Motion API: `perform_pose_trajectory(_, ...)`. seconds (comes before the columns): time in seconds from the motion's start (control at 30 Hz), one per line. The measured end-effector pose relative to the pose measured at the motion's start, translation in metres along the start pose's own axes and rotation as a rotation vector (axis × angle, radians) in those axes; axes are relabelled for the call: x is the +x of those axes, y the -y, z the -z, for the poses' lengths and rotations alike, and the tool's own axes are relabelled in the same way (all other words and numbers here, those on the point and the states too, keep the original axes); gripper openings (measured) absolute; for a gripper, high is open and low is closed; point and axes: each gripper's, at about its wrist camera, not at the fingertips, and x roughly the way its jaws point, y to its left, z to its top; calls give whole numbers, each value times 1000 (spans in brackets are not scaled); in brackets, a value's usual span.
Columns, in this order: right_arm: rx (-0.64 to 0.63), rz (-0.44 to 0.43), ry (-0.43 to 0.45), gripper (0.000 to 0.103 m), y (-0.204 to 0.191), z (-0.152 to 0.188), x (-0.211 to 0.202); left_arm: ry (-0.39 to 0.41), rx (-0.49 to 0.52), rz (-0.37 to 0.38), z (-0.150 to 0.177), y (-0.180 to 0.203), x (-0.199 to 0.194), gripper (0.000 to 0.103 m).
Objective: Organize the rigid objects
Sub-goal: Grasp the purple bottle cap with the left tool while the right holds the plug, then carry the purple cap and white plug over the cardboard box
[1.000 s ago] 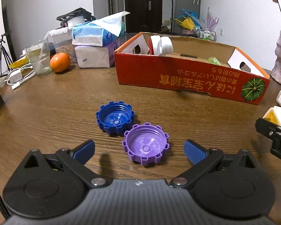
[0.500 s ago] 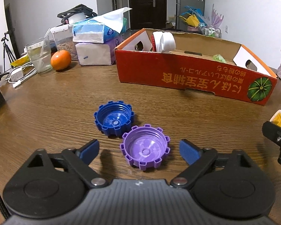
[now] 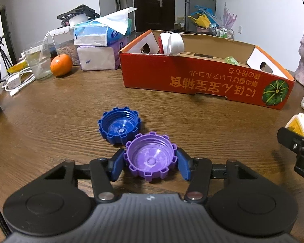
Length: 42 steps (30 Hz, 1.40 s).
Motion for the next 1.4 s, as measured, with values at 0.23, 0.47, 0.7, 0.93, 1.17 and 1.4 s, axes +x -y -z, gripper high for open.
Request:
perform_pose_trajectory(0.23, 5, -4, 7, 64, 0, 1, -2, 11, 19, 7, 1, 2, -8, 55)
perform_pose_trajectory(0.47, 9, -8, 19, 64, 1, 0, -5, 36, 29, 24, -1, 4, -19, 55)
perform_pose_trajectory(0.7, 13, -16, 37, 64, 0, -1, -10, 75, 41, 43, -4, 8, -32, 55)
perform_pose_trajectory(0.93, 10, -26, 57, 64, -1, -5, -16, 102, 40, 54, -8, 8, -42, 55)
perform_pose_trajectory(1.17, 4, -31, 81, 64, -3, -9, -24, 118, 38, 57, -13, 8, -46, 55)
perform_pose_trajectory(1.4, -3, -30, 91, 64, -6, -11, -32, 131, 33, 71, -16, 6, -52, 55)
